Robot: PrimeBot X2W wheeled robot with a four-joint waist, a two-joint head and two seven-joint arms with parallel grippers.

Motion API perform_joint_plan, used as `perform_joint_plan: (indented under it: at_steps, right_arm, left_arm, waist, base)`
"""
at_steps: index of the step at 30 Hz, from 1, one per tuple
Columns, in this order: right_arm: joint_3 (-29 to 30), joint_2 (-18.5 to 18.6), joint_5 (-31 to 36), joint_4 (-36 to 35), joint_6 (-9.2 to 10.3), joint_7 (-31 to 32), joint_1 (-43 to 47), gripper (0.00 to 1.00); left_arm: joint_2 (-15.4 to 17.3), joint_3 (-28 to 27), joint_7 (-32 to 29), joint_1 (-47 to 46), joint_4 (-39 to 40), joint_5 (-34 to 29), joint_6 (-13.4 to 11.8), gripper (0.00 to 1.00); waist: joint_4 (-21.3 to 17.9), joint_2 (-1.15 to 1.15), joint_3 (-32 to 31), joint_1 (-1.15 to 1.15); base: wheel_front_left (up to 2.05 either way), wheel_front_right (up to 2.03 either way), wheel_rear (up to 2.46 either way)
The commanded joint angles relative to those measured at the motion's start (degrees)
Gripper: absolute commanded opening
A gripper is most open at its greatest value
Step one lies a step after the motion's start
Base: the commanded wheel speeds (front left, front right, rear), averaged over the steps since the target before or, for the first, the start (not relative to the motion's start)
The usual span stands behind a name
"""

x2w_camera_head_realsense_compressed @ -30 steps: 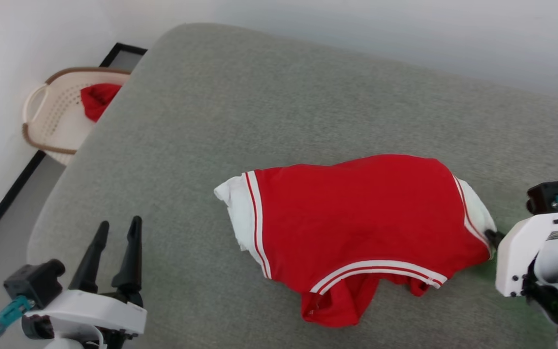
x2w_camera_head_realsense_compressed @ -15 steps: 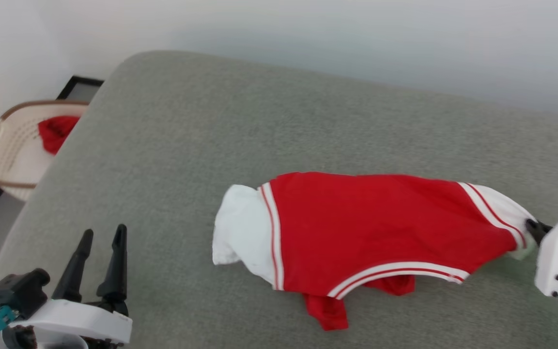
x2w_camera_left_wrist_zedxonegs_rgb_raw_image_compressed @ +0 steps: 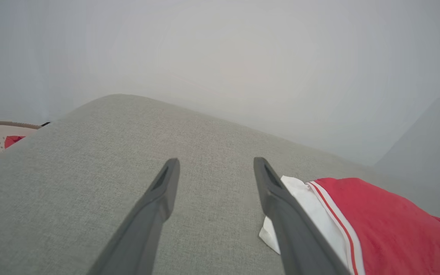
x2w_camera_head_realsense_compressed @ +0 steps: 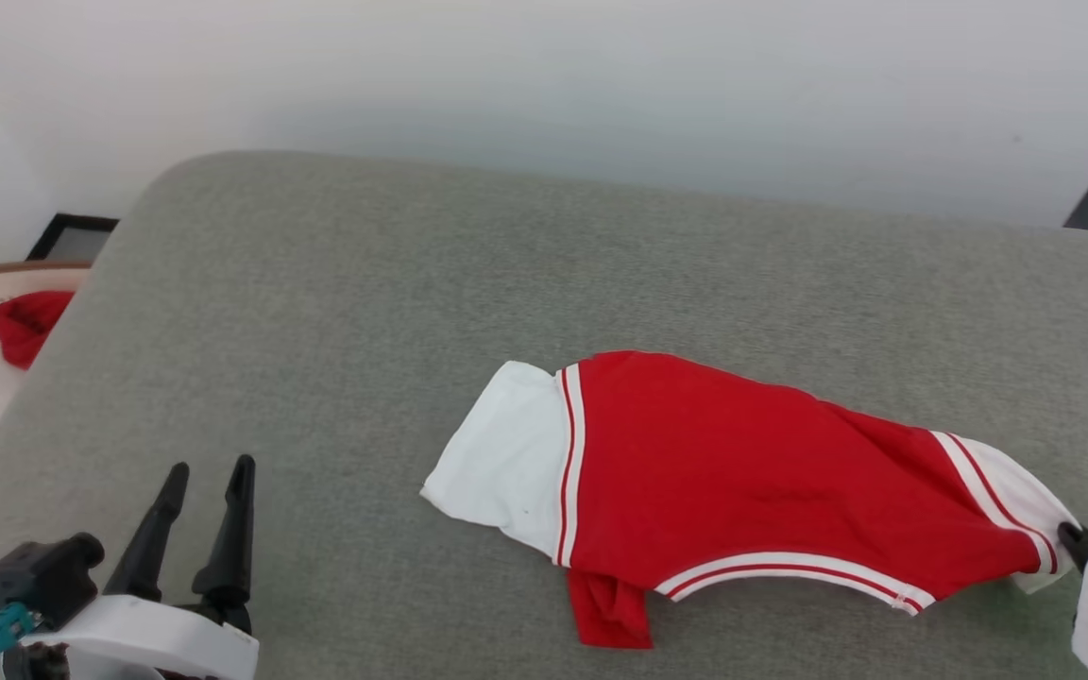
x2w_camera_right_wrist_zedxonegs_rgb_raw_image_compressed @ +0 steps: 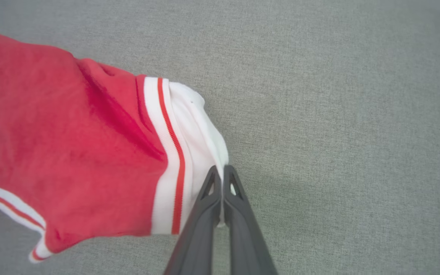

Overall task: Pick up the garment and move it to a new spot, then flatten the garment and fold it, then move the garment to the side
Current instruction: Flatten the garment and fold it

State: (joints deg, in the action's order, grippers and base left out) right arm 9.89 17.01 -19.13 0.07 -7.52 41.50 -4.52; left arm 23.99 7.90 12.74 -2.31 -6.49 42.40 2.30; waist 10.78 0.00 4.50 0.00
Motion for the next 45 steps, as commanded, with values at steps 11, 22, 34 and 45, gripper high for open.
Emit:
perform_joint_plan:
  at_steps: [11, 22, 34, 45]
  right_arm:
    - [-1.91, -0.86, -0.51, 2.34, 0.06, -5.32, -3.10, 1.00]
    - [-2.54, -3.35, -0.16, -4.33, 0.06, -13.55, -1.64, 1.00]
    - [-5.42, -6.35, 1.96, -10.20, 0.05, -28.59, 4.66, 1.00]
    - [-5.11, -8.97, 2.44, -9.63, 0.06, -32.77, 6.75, 1.00]
  left_arm:
    - [2.49, 0.26, -3.76, 0.70, 1.90, 1.42, 0.43, 1.00]
    - [6.98, 0.56, -13.32, 1.34, 7.07, 4.55, -0.04, 1.00]
    - [10.99, -0.44, -26.28, -0.93, 14.48, 9.35, -5.11, 1.00]
    - [14.44, 4.47, -51.53, -8.31, 9.38, 17.42, -13.21, 1.00]
  waist:
    - [-4.76, 0.00, -0.56, 0.00]
    - [-9.27, 0.00, -2.36, 0.00]
    - [-13.26, 0.00, -3.40, 0.00]
    - [-15.64, 0.00, -3.00, 0.00]
  base:
    - [0.00, 0.00, 0.00]
    - [0.00, 0.00, 0.00]
    - [0.00, 0.00, 0.00]
    - [0.00, 0.00, 0.00]
